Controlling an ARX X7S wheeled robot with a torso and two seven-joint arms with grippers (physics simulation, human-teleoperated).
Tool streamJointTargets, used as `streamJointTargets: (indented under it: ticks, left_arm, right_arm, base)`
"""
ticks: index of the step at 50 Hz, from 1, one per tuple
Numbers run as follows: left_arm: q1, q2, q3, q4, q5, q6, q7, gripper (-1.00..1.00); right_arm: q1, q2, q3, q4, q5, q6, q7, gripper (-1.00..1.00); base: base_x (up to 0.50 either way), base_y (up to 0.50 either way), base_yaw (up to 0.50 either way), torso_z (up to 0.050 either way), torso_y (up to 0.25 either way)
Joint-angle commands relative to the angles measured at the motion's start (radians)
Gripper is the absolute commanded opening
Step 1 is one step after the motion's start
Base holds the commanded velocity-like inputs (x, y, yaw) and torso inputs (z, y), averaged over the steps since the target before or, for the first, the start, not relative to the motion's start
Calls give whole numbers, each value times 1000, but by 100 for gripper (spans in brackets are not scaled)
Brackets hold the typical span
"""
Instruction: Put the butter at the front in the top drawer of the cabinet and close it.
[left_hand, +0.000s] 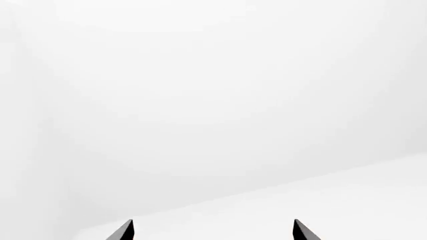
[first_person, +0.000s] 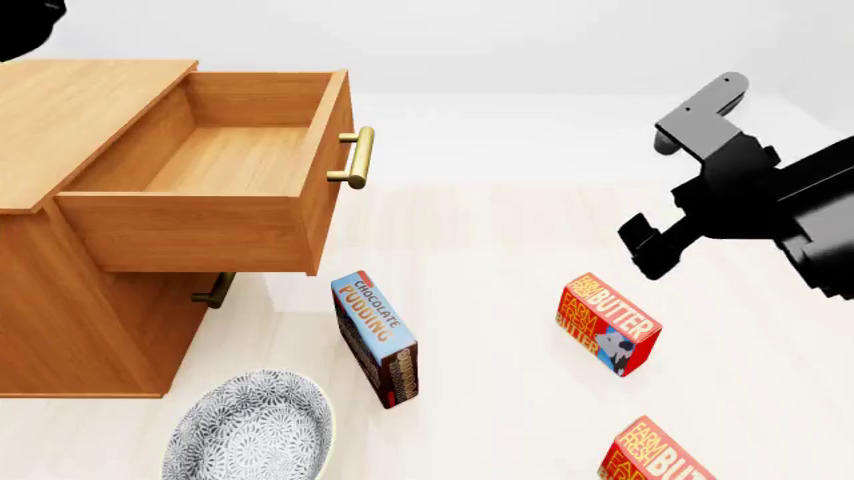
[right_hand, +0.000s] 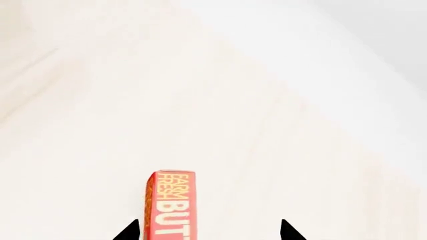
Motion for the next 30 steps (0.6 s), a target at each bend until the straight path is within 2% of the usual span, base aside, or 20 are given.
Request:
streamJointTargets:
  ticks: [1, 30]
  left_arm:
    - [13, -6, 11, 2, 6, 10, 6, 100]
    - [49, 28, 56, -87, 49, 86, 35, 100]
  right_arm:
    - [-37, 16, -42, 26, -8, -31, -24, 100]
    - [-120, -70, -23, 284, -24, -201, 30, 100]
  base:
    - [0, 0, 0, 0, 0]
    - [0, 0, 0, 0, 0]
